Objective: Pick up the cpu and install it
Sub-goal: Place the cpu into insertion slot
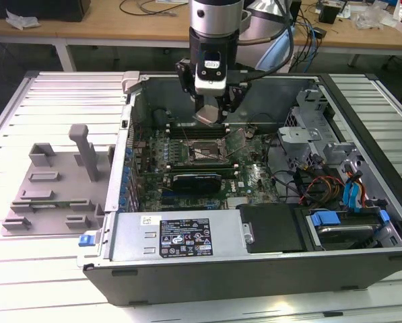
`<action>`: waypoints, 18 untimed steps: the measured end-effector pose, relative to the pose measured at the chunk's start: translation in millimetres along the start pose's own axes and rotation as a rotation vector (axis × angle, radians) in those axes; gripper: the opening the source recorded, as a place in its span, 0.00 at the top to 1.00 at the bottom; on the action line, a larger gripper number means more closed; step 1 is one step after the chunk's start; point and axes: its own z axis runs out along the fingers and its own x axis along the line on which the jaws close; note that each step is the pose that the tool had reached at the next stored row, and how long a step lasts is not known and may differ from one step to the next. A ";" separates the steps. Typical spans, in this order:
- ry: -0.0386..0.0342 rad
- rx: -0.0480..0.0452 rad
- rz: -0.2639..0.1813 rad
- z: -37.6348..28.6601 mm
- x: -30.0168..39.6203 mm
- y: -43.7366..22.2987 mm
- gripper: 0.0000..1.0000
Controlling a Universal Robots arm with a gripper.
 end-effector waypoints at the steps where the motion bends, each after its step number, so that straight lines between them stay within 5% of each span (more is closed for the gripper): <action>1: -0.0019 0.0002 0.025 0.0 0.0 0.0 0.45; 14: -0.0193 0.0025 0.260 0.5 0.0 -0.1 0.45; 18: -0.0279 0.0035 0.375 0.9 0.0 -0.1 0.45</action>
